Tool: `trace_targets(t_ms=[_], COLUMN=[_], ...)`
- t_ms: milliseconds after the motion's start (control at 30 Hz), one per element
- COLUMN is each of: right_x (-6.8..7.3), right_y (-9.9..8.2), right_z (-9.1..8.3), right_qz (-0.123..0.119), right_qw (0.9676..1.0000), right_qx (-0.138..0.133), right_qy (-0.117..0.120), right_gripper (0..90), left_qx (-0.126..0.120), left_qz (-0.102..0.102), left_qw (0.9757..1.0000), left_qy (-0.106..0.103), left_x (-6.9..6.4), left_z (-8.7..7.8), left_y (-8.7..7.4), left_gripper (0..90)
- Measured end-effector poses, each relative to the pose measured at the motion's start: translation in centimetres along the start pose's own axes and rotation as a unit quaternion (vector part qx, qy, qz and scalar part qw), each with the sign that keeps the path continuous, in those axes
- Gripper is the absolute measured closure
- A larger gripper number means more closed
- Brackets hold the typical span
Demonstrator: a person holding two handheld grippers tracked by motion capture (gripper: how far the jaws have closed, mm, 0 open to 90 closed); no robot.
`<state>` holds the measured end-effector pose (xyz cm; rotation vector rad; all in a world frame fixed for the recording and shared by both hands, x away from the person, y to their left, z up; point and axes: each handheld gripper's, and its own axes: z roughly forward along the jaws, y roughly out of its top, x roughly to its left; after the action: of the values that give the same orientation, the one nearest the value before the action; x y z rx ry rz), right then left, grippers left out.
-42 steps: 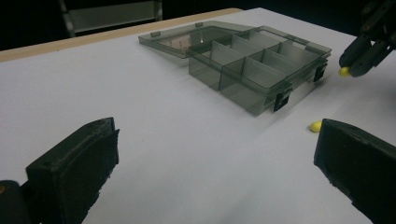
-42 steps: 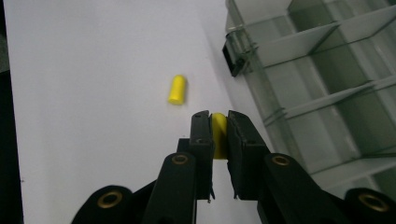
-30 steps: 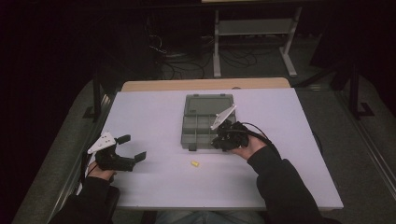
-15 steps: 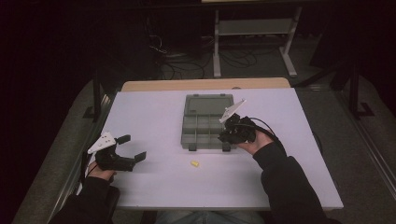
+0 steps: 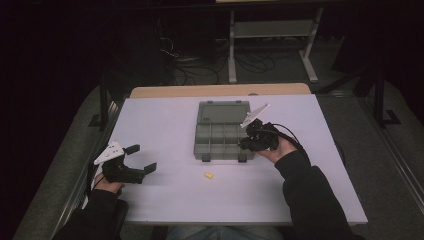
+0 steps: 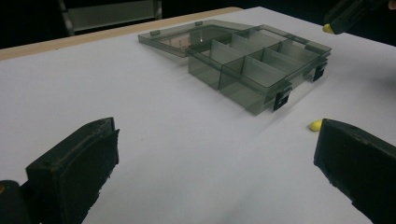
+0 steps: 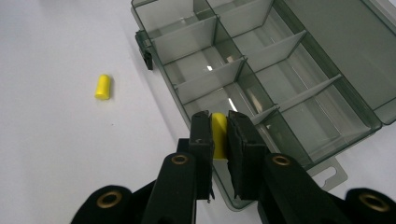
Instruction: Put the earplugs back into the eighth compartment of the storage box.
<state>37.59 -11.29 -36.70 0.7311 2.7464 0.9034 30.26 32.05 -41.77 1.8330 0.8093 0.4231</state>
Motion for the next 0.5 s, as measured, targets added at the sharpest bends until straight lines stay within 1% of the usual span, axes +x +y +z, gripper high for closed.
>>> trace_targets(t_ms=[333, 500], right_x=[-1.4, -2.2], right_y=[-0.4, -0.6], right_z=[1.1, 1.9], right_qz=[0.018, 0.028], right_qw=[0.9998, 0.9993], right_qx=[0.012, 0.024], right_qy=[-0.002, -0.002], right_gripper=[79.4, 79.4], left_qx=[0.0, 0.001], left_qz=[0.0, 0.0], left_qw=[1.0, 1.0], left_qy=[0.0, -0.001], left_x=[0.0, 0.0], left_z=[0.0, 0.0], left_y=[0.0, 0.0], left_gripper=[0.0, 0.0])
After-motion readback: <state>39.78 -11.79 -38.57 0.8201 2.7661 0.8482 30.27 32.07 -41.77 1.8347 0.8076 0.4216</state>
